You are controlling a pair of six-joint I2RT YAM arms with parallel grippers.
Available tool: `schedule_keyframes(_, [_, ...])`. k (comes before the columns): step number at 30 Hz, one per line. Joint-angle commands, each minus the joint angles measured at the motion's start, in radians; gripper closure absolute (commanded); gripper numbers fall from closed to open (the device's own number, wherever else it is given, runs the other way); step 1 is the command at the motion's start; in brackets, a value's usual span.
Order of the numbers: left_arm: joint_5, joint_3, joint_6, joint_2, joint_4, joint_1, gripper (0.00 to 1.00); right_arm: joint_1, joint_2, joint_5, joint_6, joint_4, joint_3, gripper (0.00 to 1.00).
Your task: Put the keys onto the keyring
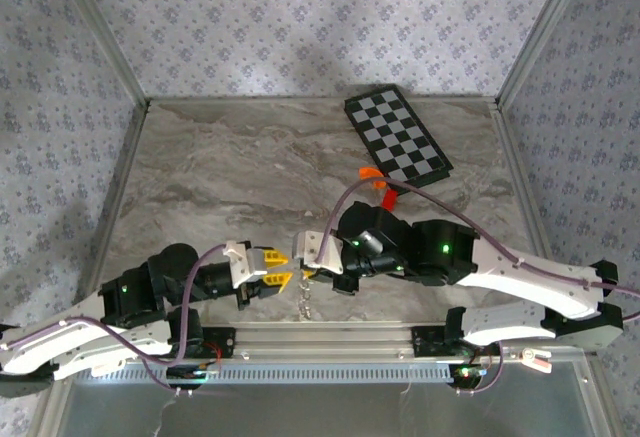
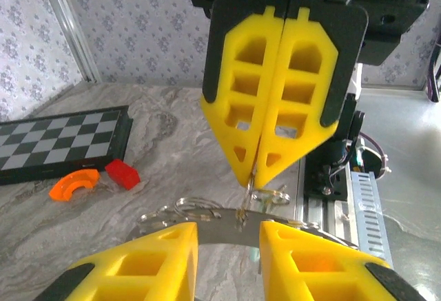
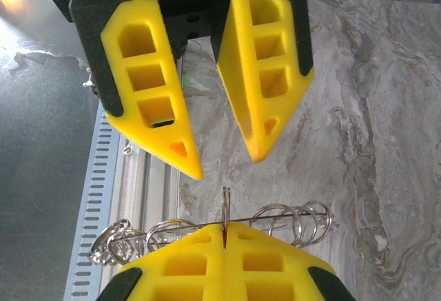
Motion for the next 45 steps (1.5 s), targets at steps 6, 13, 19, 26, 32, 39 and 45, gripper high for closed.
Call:
schedule_keyframes(6, [0.018,0.013,0.025,0.019,0.082,-0.002,0.72,-0.002,0.011,-0.056,-0.032,0.001,0.050,1.00])
schedule_keyframes(13, [0.016,0.009,0.031,0.029,0.084,-0.002,0.73,-0.002,0.006,-0.057,-0.032,0.016,0.046,1.00])
schedule_keyframes(19, [0.014,0.002,0.031,0.027,0.087,-0.002,0.77,-0.001,0.005,-0.051,-0.032,0.019,0.049,1.00])
schedule_keyframes(26, [0.009,-0.009,0.032,0.027,0.081,-0.001,0.76,-0.001,0.002,-0.045,-0.033,0.023,0.050,1.00])
schedule_keyframes(32, [0.021,-0.008,0.036,0.035,0.078,-0.001,0.75,-0.004,0.002,-0.047,-0.033,0.017,0.046,1.00])
schedule_keyframes(39, [0.032,-0.004,0.037,0.041,0.067,-0.001,0.75,-0.010,-0.003,-0.051,-0.035,0.030,0.035,1.00])
schedule_keyframes(45, [0.029,-0.007,0.041,0.039,0.058,-0.002,0.81,-0.009,-0.010,-0.051,-0.038,0.035,0.037,1.00])
